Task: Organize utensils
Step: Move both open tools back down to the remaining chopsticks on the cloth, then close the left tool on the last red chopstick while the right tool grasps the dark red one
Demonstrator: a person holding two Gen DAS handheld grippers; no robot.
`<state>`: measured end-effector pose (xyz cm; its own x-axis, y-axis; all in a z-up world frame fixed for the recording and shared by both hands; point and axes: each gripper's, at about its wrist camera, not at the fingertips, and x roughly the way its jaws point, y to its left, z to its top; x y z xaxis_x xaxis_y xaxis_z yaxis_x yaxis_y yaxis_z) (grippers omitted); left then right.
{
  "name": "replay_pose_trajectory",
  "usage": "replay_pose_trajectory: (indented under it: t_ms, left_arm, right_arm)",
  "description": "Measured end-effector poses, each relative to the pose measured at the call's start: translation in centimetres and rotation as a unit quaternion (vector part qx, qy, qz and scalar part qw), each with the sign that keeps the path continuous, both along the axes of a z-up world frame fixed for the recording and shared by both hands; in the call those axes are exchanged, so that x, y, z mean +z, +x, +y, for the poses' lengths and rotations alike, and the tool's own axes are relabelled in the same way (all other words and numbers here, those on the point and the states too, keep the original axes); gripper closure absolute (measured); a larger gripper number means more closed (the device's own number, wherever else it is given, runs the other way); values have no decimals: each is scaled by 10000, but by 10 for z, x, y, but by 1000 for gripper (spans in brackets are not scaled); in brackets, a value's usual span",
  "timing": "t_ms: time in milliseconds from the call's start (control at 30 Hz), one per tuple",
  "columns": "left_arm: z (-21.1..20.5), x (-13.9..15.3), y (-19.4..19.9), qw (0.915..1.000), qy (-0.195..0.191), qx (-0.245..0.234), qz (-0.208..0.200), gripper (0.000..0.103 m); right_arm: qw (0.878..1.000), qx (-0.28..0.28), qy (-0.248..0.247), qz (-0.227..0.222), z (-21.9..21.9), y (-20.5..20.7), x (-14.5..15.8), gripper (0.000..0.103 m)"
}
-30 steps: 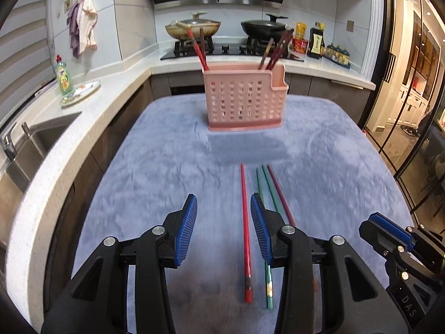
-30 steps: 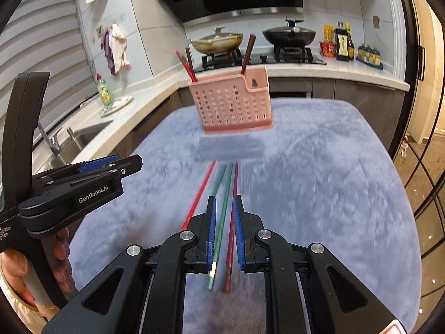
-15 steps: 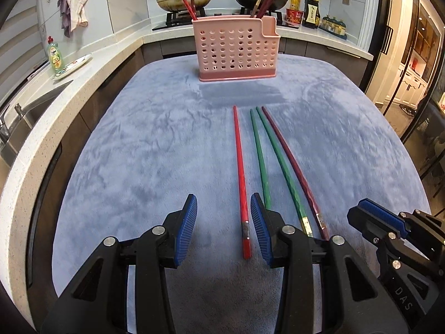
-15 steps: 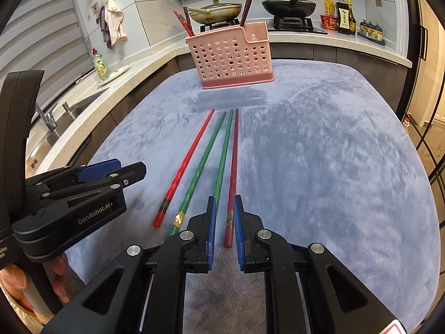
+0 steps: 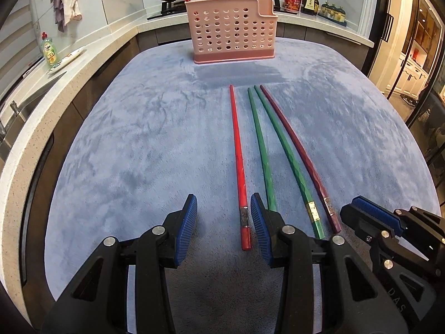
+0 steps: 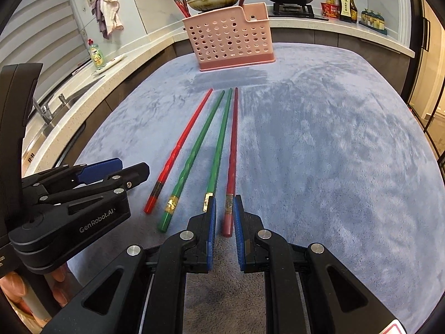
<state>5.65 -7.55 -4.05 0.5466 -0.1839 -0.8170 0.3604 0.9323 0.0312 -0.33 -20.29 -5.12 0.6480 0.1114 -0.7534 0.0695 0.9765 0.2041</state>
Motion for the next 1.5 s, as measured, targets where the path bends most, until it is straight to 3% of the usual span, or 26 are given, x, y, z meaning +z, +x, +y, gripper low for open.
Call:
replay_pose_trajectory:
  t_ms: [167, 600, 1267, 1367, 1500]
  left_arm:
    - [-1, -8, 0, 9999, 54, -46, 101, 60]
    - [-2, -22, 5, 9995, 85, -42, 287, 60]
    - [-5, -32, 10, 9994, 105, -13, 322, 56]
    - [-4, -32, 11, 9993, 1, -9, 367, 58]
    - [-2, -31, 10, 9991, -136, -36, 397, 76]
  right_arm:
    - [9999, -1, 8, 101, 0, 3, -8, 89]
    - [9996, 24, 26, 287, 1, 12, -24, 90]
    - [9996, 37, -18, 270, 0, 14, -26, 92]
    - [9996, 38, -16, 271, 0, 14, -27, 93]
    - [9996, 32, -15, 271, 0, 13, -26, 93]
